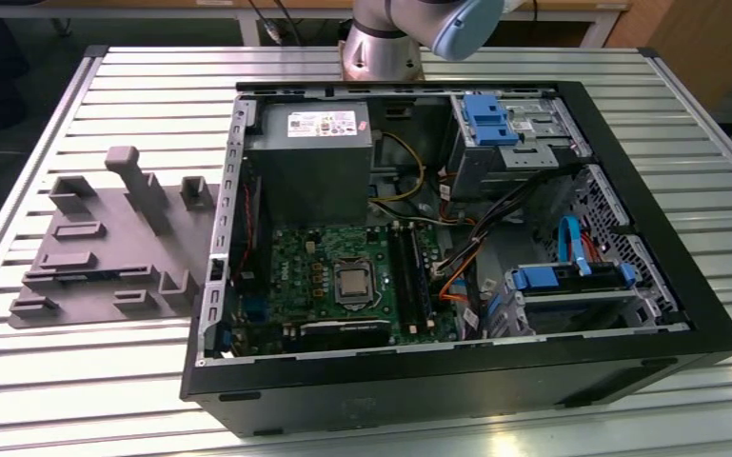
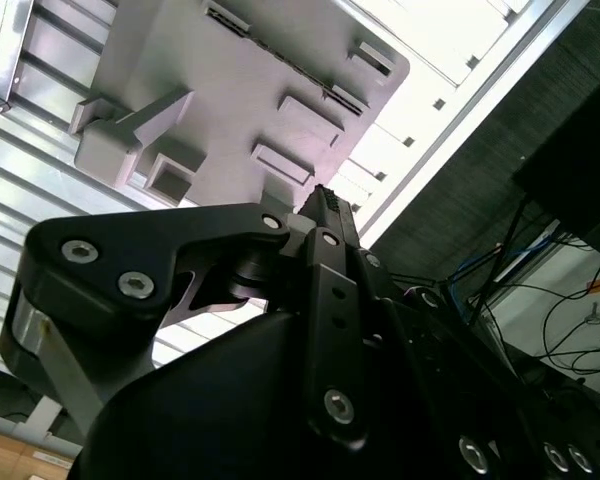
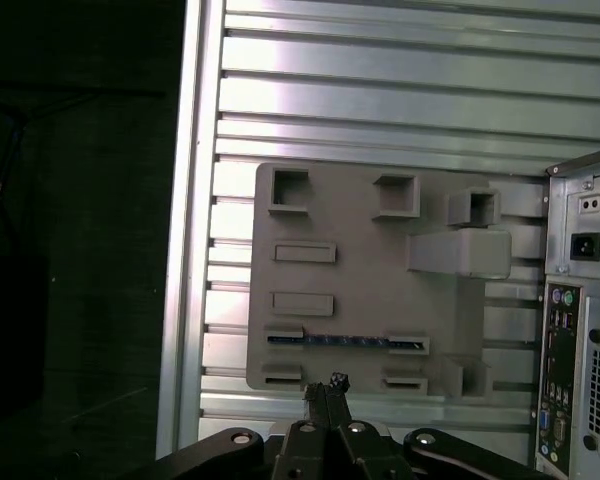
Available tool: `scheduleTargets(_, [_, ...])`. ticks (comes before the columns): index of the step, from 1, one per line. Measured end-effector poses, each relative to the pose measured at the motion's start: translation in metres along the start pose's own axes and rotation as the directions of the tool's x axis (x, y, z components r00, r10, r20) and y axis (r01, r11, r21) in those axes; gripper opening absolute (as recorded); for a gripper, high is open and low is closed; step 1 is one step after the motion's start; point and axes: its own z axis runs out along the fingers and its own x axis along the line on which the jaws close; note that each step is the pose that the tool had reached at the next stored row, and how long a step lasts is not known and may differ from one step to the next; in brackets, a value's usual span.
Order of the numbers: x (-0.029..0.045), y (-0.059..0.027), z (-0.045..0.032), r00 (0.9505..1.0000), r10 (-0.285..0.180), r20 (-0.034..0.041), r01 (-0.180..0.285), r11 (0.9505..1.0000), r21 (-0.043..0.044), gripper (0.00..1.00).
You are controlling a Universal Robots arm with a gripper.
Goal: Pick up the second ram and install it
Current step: 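Pick up the second ram and move it above second insertion slot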
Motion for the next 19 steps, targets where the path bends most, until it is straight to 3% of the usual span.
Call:
scheduleTargets(6, [0.0000, 0.0000, 0.0001, 1.0000, -0.005, -0.0002, 0.005, 1.0000, -0.0001, 0.11])
scheduleTargets(13, [0.0000, 0.0000, 0.0009, 0.9969, -0.078, -0.0018, 0.078, 0.9969, -0.0015, 0.11])
scheduleTargets(19, [0.0000, 0.0000, 0.0011, 0.9948, -0.102, -0.0023, 0.102, 0.9948, -0.0017, 0.11])
